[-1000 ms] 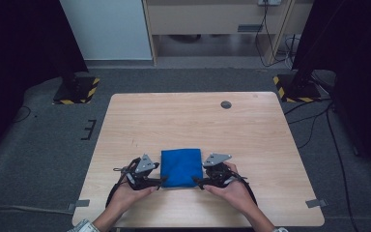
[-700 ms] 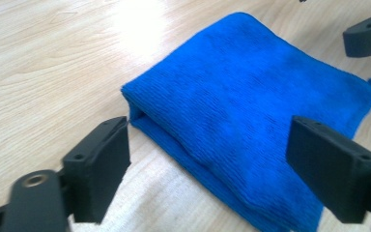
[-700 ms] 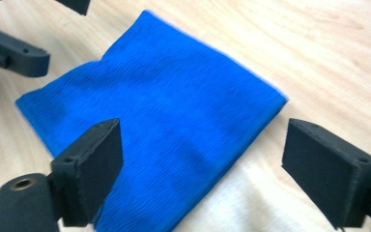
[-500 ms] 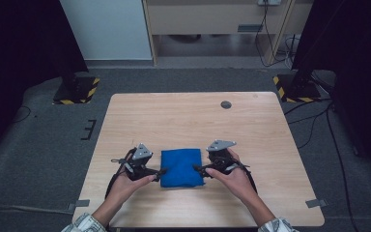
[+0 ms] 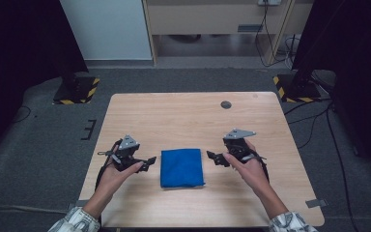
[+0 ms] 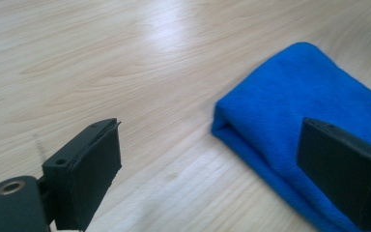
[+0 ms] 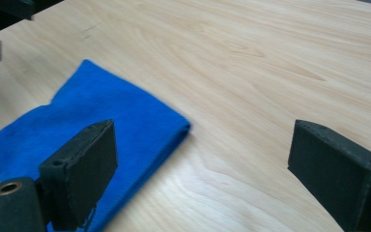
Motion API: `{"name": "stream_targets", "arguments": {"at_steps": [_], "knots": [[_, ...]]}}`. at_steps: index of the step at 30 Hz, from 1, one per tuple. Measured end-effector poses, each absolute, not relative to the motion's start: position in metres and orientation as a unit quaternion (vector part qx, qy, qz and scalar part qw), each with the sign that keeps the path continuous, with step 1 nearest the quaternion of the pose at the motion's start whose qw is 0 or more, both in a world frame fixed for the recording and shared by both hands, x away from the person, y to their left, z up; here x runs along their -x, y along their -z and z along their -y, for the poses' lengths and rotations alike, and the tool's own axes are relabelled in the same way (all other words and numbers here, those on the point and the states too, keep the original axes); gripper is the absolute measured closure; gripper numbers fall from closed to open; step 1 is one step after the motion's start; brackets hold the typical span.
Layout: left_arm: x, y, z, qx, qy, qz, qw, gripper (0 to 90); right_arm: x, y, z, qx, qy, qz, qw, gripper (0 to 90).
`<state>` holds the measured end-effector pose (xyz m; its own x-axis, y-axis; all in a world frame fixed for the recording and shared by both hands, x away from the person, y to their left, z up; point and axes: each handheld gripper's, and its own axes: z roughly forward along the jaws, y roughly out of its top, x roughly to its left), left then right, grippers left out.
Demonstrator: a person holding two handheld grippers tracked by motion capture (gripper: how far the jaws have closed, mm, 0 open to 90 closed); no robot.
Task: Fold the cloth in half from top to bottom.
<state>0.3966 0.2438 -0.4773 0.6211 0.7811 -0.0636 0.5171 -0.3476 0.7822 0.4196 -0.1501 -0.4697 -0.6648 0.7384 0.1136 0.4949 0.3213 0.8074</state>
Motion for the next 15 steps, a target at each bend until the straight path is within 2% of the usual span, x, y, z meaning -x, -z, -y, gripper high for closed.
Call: {"name": "stream_targets", "arguments": {"at_steps": [15], "knots": [[-0.406, 0.495, -0.275, -0.805, -0.159, -0.432, 0.375, 7.4, -0.431, 0.482, 0.210, -0.445, -0.413, -0.777, 0.165, 14.0]]}}
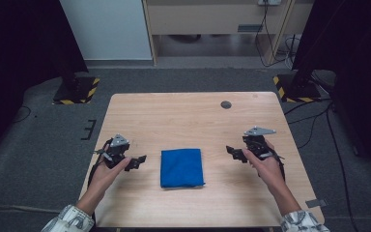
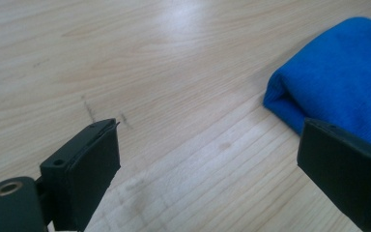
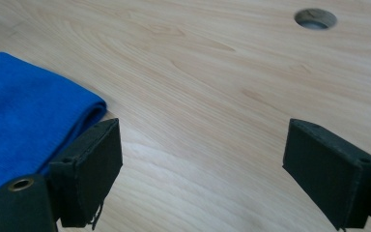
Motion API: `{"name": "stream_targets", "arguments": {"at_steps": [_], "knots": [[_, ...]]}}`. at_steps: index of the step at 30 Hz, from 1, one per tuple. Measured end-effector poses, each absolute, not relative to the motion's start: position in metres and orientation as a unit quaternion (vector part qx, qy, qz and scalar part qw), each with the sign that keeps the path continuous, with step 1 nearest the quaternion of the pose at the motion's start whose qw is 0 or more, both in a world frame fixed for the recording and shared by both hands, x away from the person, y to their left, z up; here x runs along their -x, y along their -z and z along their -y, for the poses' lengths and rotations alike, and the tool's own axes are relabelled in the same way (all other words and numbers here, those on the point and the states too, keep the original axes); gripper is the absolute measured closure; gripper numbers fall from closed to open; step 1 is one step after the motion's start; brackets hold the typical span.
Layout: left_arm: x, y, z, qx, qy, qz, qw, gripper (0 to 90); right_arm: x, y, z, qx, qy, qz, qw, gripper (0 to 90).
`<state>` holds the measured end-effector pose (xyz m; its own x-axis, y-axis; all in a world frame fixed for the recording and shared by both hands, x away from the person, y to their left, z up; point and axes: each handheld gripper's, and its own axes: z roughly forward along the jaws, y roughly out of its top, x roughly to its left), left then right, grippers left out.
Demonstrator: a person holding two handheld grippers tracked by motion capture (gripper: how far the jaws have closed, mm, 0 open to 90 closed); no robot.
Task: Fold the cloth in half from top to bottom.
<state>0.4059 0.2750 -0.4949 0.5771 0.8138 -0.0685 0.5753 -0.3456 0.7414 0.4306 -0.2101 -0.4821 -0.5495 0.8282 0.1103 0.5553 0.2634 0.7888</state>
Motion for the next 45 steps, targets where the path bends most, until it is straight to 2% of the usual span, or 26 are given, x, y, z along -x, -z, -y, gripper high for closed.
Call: {"name": "stream_targets", "arguments": {"at_steps": [13, 24, 36, 40, 43, 45], "knots": [[-0.410, 0.513, -0.286, -0.819, -0.161, -0.441, 0.329, 7.6, -0.420, 0.522, 0.262, -0.482, -0.370, -0.780, 0.151, 14.4], [-0.438, 0.514, -0.282, -0.803, -0.185, -0.462, 0.326, 8.3, -0.458, 0.524, 0.285, -0.528, -0.361, -0.750, 0.166, 14.0], [-0.458, 0.525, -0.288, -0.794, -0.190, -0.483, 0.317, 8.1, -0.481, 0.531, 0.285, -0.557, -0.351, -0.734, 0.168, 12.0], [-0.459, 0.533, -0.285, -0.797, -0.193, -0.483, 0.308, 8.1, -0.482, 0.536, 0.279, -0.557, -0.348, -0.729, 0.191, 10.1], [-0.460, 0.535, -0.285, -0.793, -0.196, -0.482, 0.317, 4.9, -0.479, 0.539, 0.272, -0.539, -0.327, -0.743, 0.223, 9.7], [-0.459, 0.537, -0.285, -0.790, -0.200, -0.479, 0.325, 3.4, -0.478, 0.540, 0.268, -0.532, -0.318, -0.751, 0.227, 8.2]]}}
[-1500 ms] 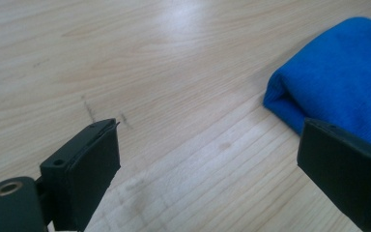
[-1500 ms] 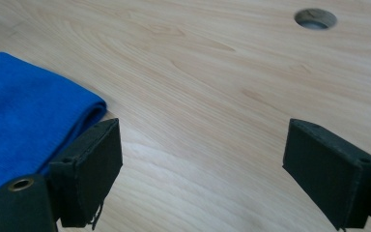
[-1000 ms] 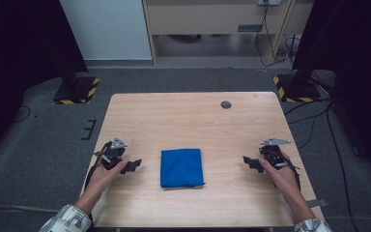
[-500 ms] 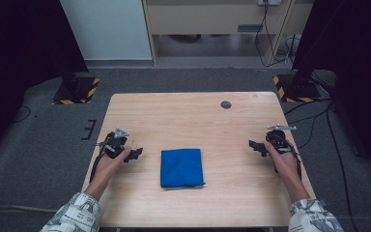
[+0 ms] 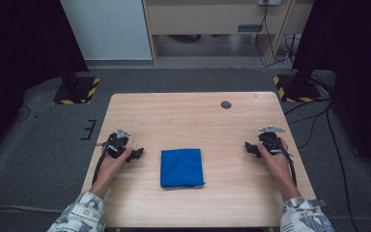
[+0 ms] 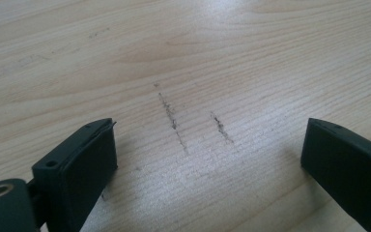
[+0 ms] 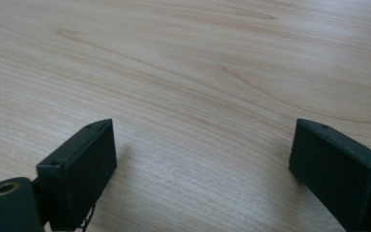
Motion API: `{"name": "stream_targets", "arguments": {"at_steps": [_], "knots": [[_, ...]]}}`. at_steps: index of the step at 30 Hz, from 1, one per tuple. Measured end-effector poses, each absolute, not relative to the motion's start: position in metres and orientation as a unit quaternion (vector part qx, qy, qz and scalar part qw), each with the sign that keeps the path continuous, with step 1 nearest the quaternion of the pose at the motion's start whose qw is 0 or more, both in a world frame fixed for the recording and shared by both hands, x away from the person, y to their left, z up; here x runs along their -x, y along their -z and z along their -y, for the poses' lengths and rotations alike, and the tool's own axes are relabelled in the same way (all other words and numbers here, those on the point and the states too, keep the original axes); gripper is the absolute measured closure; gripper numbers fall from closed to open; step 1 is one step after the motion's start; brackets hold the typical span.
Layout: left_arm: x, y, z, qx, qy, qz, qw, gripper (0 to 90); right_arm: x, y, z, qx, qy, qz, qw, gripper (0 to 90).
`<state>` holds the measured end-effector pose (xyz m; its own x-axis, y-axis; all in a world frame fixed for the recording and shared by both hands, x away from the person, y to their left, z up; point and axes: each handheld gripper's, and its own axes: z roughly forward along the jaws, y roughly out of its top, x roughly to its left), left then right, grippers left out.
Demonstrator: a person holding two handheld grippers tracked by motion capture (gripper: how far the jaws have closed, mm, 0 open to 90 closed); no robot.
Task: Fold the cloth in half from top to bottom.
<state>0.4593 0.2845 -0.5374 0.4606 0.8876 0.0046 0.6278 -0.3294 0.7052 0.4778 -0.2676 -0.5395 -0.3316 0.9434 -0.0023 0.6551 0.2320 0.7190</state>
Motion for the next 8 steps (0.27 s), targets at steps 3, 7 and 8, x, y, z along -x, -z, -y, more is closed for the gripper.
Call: {"name": "stream_targets", "arguments": {"at_steps": [3, 7, 8], "knots": [[-0.459, 0.537, -0.284, -0.792, -0.198, -0.477, 0.325, 3.0, -0.470, 0.540, 0.264, -0.527, -0.320, -0.755, 0.224, 8.1], [-0.460, 0.538, -0.284, -0.792, -0.198, -0.478, 0.324, 2.3, -0.458, 0.539, 0.261, -0.536, -0.315, -0.750, 0.225, 5.6], [-0.460, 0.538, -0.284, -0.792, -0.198, -0.478, 0.324, 2.1, -0.457, 0.540, 0.261, -0.539, -0.314, -0.748, 0.226, 4.7]]}}
